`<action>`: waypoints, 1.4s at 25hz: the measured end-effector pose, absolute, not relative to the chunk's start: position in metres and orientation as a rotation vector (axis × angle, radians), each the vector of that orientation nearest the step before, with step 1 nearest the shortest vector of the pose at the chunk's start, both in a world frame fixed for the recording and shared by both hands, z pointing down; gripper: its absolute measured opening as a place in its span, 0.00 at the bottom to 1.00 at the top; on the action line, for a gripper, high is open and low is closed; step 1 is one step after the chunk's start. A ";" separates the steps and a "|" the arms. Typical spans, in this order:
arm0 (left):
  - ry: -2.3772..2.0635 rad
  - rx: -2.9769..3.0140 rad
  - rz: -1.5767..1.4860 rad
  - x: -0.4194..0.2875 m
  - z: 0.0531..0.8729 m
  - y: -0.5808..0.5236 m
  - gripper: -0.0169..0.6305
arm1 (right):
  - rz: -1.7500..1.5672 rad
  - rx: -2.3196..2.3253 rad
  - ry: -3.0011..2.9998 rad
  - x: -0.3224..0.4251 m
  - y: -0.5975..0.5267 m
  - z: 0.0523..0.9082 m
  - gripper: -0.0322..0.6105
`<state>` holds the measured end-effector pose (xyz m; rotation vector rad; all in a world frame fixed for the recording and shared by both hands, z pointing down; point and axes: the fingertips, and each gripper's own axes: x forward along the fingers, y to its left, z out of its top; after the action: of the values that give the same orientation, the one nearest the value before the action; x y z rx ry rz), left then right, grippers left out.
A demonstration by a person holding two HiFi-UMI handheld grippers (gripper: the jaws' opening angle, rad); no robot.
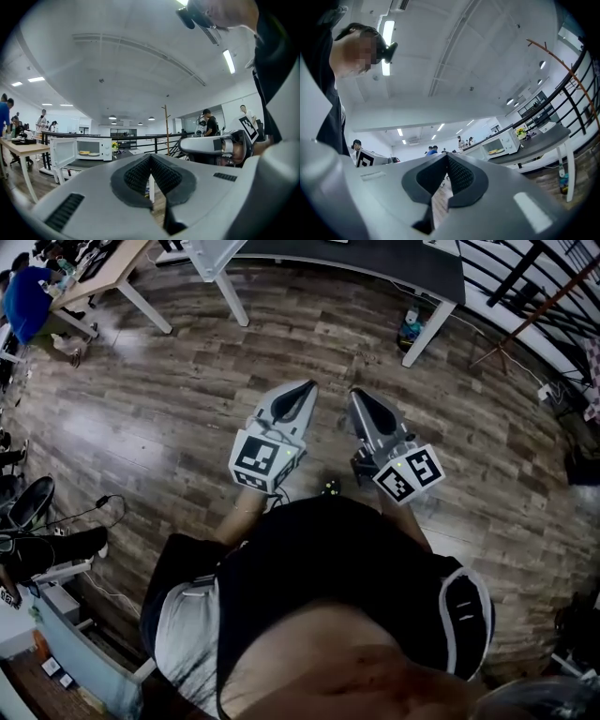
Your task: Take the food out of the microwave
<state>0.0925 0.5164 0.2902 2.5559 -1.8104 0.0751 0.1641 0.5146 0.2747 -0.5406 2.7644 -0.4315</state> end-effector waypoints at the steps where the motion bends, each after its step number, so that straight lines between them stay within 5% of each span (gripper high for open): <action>1: -1.812 2.558 0.078 0.094 0.290 0.510 0.03 | -0.431 -0.536 2.764 0.164 0.507 0.275 0.04; 35: -1.894 2.471 0.103 0.049 0.304 0.432 0.03 | -0.475 -0.403 2.800 0.116 0.434 0.286 0.04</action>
<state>0.0491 0.4324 0.3039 2.4708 -1.8942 0.1028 0.1158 0.4338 0.2856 -0.4032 2.8001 -0.4754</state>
